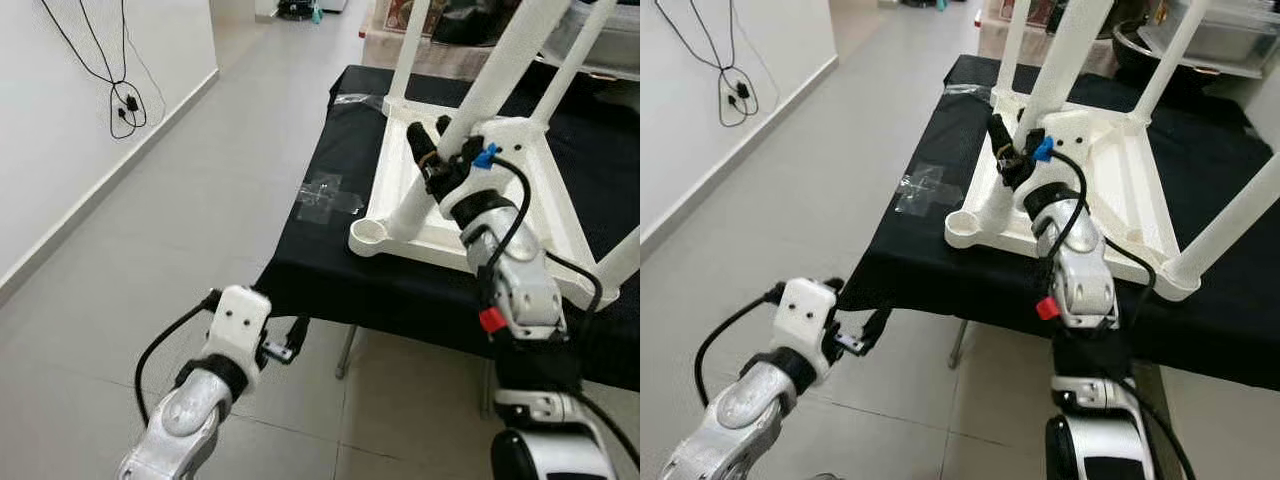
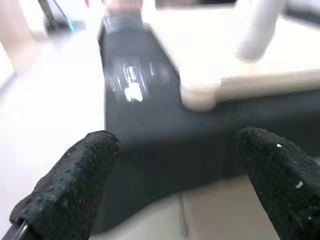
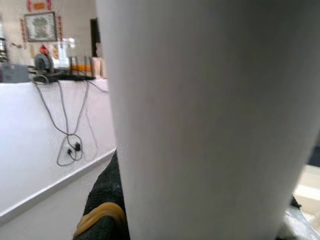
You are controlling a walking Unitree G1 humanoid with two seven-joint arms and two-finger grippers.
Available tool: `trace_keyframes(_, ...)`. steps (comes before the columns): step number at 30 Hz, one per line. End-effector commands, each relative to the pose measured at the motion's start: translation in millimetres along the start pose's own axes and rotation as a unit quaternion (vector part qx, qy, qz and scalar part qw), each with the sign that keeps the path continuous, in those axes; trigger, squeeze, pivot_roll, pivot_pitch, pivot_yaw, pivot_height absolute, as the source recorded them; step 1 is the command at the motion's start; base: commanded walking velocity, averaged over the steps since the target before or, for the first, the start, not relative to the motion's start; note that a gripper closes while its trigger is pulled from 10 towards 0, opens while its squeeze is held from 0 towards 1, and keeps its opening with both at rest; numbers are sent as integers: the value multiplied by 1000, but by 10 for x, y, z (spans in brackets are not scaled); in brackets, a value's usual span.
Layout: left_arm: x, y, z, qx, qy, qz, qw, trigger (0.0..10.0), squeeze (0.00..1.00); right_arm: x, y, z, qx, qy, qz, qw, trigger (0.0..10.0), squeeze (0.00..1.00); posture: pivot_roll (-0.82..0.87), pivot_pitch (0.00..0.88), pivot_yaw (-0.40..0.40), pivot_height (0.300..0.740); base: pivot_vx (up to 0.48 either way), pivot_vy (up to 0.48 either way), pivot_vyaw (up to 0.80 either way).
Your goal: Building children table
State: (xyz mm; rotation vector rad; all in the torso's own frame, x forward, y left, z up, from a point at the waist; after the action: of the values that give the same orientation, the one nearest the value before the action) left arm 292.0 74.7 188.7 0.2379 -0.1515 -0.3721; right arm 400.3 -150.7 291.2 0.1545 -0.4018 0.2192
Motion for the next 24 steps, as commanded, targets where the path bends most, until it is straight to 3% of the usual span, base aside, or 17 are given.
trace_keyframes(1, 5, 56, 69, 6, -8, 20, 1000, 10000, 0, -2, 64, 97, -4, -18, 5, 1000, 10000, 0, 94, 84, -91, 740, 0, 0, 0)
trace_keyframes(5, 139, 309, 285, 28, -40, 93, 994, 10000, 0, 81, 294, 203, 15, -49, 17, 999, 10000, 0, 93, 77, -95, 740, 0, 0, 0)
trace_keyframes(10, 129, 435, 279, 39, -40, 118, 991, 10000, 0, 87, 317, 207, 35, -56, 3, 998, 10000, 0, 95, 74, -97, 740, 0, 0, 0)
trace_keyframes(14, 73, 504, 148, 57, -21, 111, 992, 10000, 0, 81, 321, 213, 49, -56, 0, 997, 10000, 0, 92, 82, -90, 740, 0, 0, 0)
trace_keyframes(24, 79, 522, 133, 87, -19, 87, 992, 10000, 0, 63, 262, 216, 46, -54, -12, 997, 10000, 0, 93, 86, -95, 740, 0, 0, 0)
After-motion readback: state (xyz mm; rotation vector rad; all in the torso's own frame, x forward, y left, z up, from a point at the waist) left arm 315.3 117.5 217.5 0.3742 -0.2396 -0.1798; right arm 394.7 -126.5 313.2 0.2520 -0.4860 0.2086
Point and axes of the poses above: a point about 5 cm out from each wrist's last joint towards the gripper, its own x axis pointing out of the wrist towards the gripper, its own z axis along the axis of the wrist's last joint, y = z × x, the point moved 6 cm from there along x, pointing out of the wrist towards the gripper, and after that the axes turned 9 degrees about x, right-handed, at the moved point
